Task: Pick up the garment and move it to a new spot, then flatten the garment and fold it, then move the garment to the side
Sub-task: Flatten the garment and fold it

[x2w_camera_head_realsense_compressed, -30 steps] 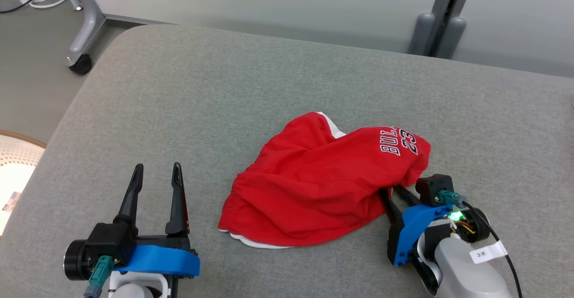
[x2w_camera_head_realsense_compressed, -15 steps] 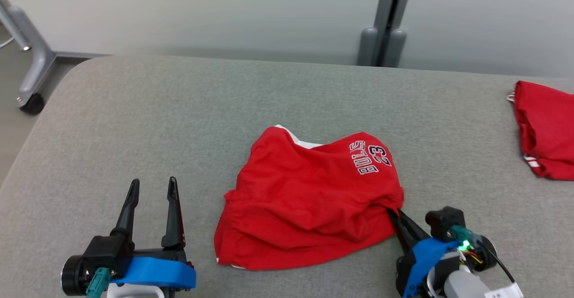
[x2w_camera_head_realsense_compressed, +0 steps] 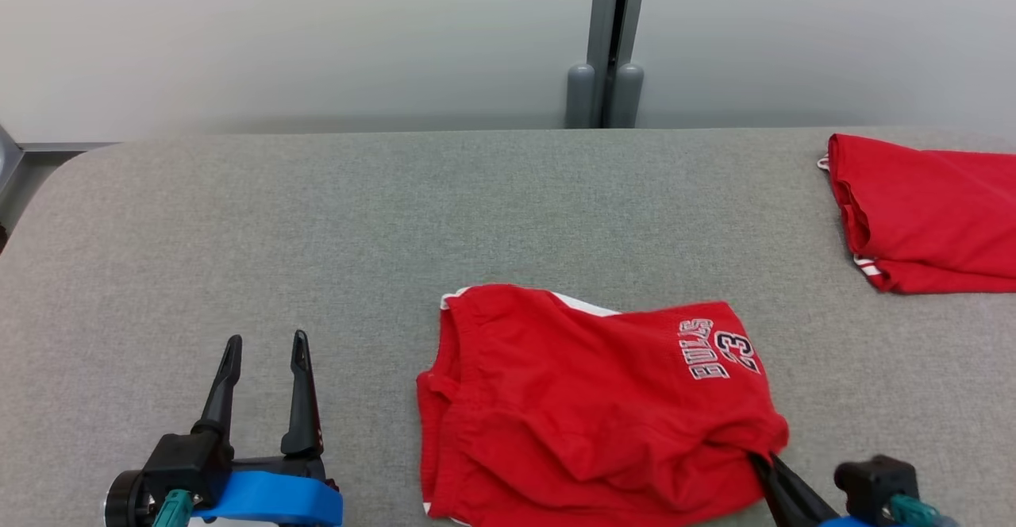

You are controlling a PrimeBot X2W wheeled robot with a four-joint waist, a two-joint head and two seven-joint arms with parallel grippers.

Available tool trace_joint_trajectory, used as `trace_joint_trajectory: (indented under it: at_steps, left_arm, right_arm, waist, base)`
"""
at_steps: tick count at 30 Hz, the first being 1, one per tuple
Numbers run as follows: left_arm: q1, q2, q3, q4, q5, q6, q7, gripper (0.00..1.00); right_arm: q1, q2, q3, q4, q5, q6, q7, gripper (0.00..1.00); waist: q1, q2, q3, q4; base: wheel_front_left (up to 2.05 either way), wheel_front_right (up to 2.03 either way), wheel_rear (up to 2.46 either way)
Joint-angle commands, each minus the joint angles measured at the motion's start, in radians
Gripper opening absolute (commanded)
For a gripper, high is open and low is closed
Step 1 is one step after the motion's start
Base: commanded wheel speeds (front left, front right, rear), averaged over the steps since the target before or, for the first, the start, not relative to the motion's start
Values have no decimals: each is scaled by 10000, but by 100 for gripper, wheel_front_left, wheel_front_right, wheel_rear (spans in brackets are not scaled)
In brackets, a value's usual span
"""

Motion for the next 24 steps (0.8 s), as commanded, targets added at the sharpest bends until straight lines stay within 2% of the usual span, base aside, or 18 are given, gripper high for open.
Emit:
trace_joint_trajectory:
  at_steps: [1, 2, 8, 14, 19, 24]
  left_arm:
    - [-38, 4, 17, -6, 40, -33, -44, 100]
    - [-66, 0, 25, 2, 47, -44, -44, 100]
    - [-139, -14, 81, 81, 88, -88, -44, 100]
    - [-172, -25, 142, 98, 128, -129, -44, 100]
    - [-199, -33, 203, 27, 183, -169, -44, 100]
    - [-310, -38, 169, -20, 255, -184, -44, 100]
  right_arm:
    - [481, 76, -230, -616, -3, 2, 314, 47]
    - [676, 76, -338, -932, -105, 2, 470, 100]
    - [1013, 116, -783, -2124, -243, 2, 903, 100]
    - [256, -271, -1063, -2795, -194, 2, 1010, 100]
    - [-920, -698, -859, -2841, -344, 2, 1095, 100]
    - [-2044, -980, -421, -2321, -400, 2, 1251, 100]
  waist:
    - [0, 0, 34, -47]
    - [0, 0, 48, -71]
    - [0, 0, 55, -197]
    - [0, 0, 32, -215]
    - [0, 0, 125, -215]
    - [0, 0, 342, -101]
  base:
    - [0, 0, 0]
    - [0, 0, 0]
    - [0, 0, 0]
    - [0, 0, 0]
    - [0, 0, 0]
    - [0, 0, 0]
